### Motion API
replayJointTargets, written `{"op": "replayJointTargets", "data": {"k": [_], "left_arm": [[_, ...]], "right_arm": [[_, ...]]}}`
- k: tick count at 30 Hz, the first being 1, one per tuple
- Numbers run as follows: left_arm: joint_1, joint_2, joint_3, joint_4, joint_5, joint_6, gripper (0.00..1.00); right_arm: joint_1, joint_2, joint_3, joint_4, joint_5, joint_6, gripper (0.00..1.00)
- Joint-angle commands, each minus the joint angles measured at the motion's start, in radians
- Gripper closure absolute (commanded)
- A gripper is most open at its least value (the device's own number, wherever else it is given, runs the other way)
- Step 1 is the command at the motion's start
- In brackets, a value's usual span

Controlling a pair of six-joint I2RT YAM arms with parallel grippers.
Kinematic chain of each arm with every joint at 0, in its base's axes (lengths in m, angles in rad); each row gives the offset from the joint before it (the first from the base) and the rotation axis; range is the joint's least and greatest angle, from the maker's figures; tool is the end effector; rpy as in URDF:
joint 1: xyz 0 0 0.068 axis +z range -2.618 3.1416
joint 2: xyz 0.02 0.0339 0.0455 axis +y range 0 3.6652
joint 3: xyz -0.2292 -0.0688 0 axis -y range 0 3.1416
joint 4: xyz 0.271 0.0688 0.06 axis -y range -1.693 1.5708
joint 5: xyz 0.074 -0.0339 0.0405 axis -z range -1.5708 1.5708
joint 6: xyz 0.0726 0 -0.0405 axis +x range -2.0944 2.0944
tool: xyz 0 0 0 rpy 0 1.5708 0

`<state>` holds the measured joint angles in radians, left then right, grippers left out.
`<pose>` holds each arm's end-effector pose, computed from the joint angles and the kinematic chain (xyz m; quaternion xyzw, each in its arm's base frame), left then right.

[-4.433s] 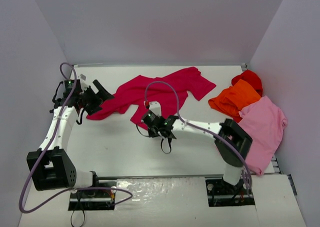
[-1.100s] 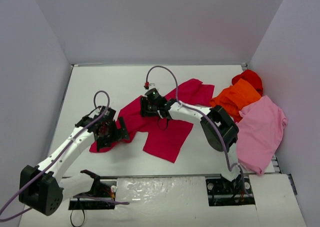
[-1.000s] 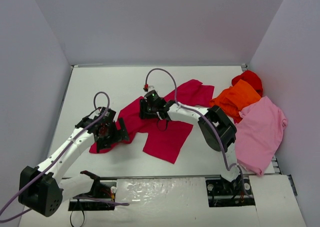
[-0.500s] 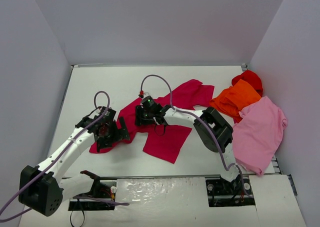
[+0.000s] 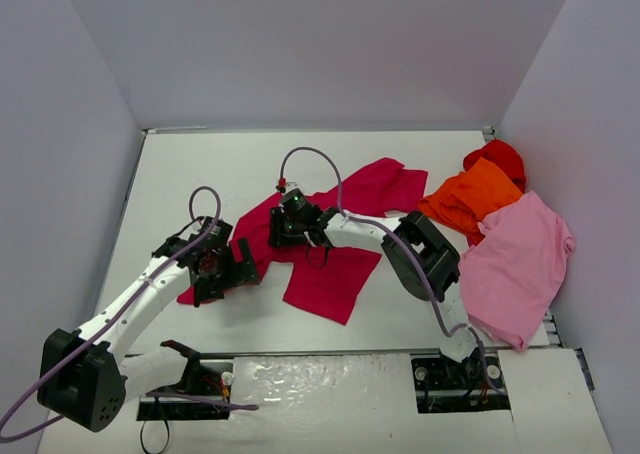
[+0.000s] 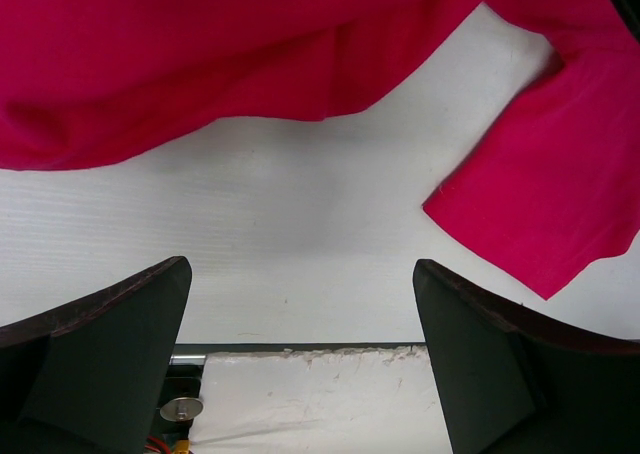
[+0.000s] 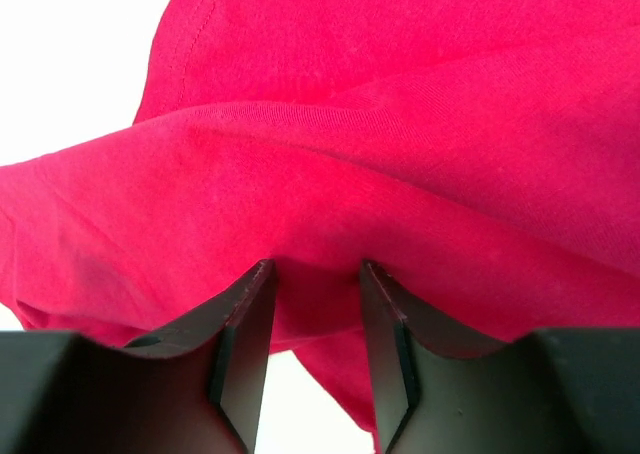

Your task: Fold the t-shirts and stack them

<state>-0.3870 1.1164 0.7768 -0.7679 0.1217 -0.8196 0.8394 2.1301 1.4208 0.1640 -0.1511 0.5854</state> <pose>0.2376 -0.1064 0.1551 -0.1949 0.9518 -0.1788 0.1551 0.3331 0.3876 0.1012 -0.1468 0.8572 0.3695 0.3272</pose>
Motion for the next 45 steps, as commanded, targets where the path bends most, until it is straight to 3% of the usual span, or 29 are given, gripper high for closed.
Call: {"op": "replayJointTargets", "data": {"k": [1, 6, 12, 18, 25, 30, 33, 36, 40, 45], "left_arm": [[-0.004, -0.022, 0.019, 0.015, 0.007, -0.001, 0.08], [-0.004, -0.048, -0.001, 0.010, 0.004, -0.004, 0.08], [-0.004, -0.052, -0.018, 0.021, 0.013, -0.006, 0.08], [-0.004, -0.057, -0.023, 0.028, 0.018, -0.013, 0.08], [-0.006, -0.091, -0.043, 0.031, 0.021, -0.023, 0.08], [-0.006, -0.102, -0.055, 0.031, 0.022, -0.022, 0.08], [-0.007, -0.102, -0.056, 0.028, 0.023, -0.020, 0.08], [-0.009, -0.110, -0.056, 0.019, 0.013, -0.018, 0.08], [-0.009, -0.124, -0.057, 0.004, -0.005, -0.011, 0.08], [-0.009, -0.153, -0.019, -0.057, -0.107, 0.004, 0.08]], "right_arm": [[0.000, 0.035, 0.059, -0.036, -0.003, -0.006, 0.74], [0.002, 0.044, 0.074, -0.062, 0.011, -0.009, 0.99], [0.018, -0.016, 0.102, -0.077, 0.034, -0.047, 1.00], [0.005, -0.044, 0.349, -0.136, 0.047, -0.108, 1.00], [-0.035, 0.076, 0.565, -0.149, 0.067, -0.127, 1.00], [-0.048, 0.217, 0.676, -0.048, 0.131, -0.176, 0.99], [-0.072, 0.331, 0.776, 0.001, 0.066, -0.172, 0.49], [-0.082, 0.341, 0.786, 0.026, 0.086, -0.170, 0.24], [-0.081, 0.196, 0.649, 0.033, 0.142, -0.192, 0.24], [-0.062, -0.115, 0.289, -0.011, 0.249, -0.181, 0.32]]}}
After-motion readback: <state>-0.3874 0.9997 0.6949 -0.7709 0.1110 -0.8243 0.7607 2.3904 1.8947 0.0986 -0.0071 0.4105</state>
